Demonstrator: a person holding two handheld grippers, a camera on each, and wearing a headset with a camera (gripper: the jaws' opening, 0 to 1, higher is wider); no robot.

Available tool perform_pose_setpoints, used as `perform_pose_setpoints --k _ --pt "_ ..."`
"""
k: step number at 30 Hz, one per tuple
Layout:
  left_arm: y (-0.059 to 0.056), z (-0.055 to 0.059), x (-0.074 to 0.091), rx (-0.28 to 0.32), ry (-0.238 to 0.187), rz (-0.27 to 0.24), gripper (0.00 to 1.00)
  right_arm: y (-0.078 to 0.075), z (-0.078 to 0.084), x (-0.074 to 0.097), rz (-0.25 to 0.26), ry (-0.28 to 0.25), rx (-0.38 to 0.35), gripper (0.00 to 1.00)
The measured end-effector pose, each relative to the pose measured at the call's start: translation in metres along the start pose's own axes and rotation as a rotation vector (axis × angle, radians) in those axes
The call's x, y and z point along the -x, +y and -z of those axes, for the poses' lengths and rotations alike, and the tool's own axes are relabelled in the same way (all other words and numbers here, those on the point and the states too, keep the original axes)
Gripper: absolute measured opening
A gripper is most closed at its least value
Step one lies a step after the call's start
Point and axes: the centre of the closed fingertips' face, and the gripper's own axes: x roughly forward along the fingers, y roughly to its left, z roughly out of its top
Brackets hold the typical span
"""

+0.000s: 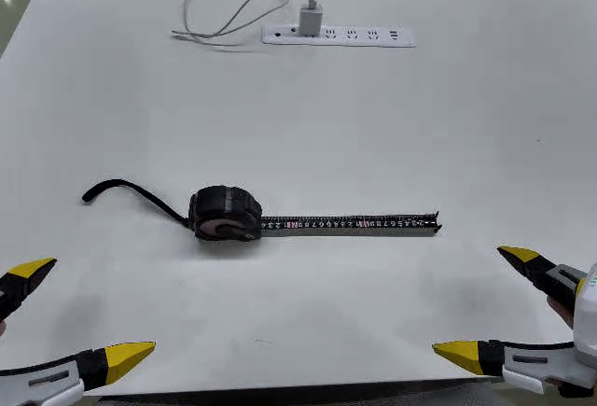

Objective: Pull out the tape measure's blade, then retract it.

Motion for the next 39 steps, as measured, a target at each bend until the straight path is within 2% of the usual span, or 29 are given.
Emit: perform_pose_setpoints --k 5,9,25,35,39 --pt "-0.0003 -0.0062 -0.0030 0.011 -0.022 -0.004 0.95 0.0001 -0.0012 -0.0002 0.005 -0.007 -0.006 0.95" --pt "-0.0043 -0.0085 -0.0057 0.000 -0.023 0.006 0.95 0.0000 -0.0027 0.0004 0.009 -0.015 -0.011 0.95" --pt "-0.0030 -0.0048 -0.0010 0.016 -0.011 0.007 0.95 0.0002 -0.0006 0.0003 0.003 -0.011 -0.022 0.96" --pt "-0.0049 -0.0061 -0.0029 0.011 -0.009 0.008 0.95 0.0001 -0.0011 0.0009 0.006 -0.012 -0.019 0.95" --pt "-0.0065 -0.0090 -0.0060 0.026 -0.020 0.004 0.95 0.0013 -0.0011 0.0008 0.003 -0.009 -0.018 0.95"
